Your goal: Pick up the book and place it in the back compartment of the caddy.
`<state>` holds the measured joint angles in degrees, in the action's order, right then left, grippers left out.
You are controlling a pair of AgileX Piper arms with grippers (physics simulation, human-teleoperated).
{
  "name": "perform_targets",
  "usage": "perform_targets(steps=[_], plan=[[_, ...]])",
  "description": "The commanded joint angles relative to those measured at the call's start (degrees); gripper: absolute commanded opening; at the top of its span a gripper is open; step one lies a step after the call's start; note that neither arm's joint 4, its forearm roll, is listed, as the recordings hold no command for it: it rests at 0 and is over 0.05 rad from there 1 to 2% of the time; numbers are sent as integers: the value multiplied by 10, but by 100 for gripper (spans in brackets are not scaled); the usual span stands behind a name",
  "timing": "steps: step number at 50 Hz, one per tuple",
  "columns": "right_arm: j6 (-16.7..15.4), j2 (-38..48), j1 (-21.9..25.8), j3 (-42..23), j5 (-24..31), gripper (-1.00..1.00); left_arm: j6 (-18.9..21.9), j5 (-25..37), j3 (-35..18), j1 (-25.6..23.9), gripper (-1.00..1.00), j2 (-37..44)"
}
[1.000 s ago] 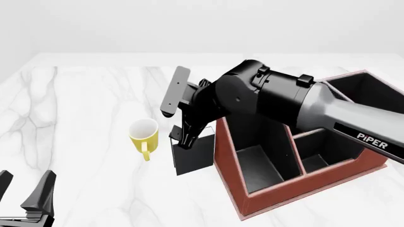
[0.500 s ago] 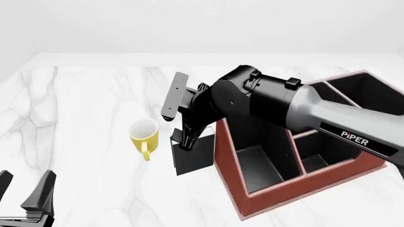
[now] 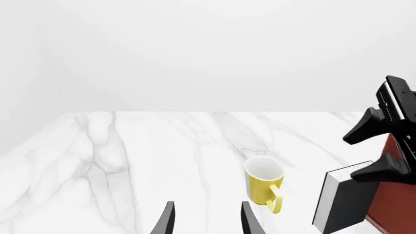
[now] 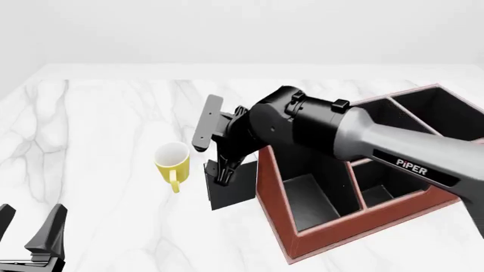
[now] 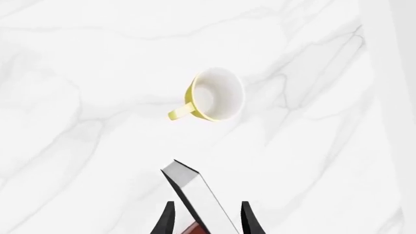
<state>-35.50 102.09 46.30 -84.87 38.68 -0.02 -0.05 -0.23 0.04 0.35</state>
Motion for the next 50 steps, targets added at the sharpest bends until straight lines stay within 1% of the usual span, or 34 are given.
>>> perform_targets(steps=[1, 25, 45, 50], plan=[[1, 9, 2, 1, -5, 100, 0, 0, 0, 0, 100, 0], [1, 37, -2, -3, -15, 100, 0, 0, 0, 0, 100, 0], [-1, 50, -2, 18, -28, 100, 0, 0, 0, 0, 100, 0], [0, 53, -4, 14, -26, 100, 0, 0, 0, 0, 100, 0]])
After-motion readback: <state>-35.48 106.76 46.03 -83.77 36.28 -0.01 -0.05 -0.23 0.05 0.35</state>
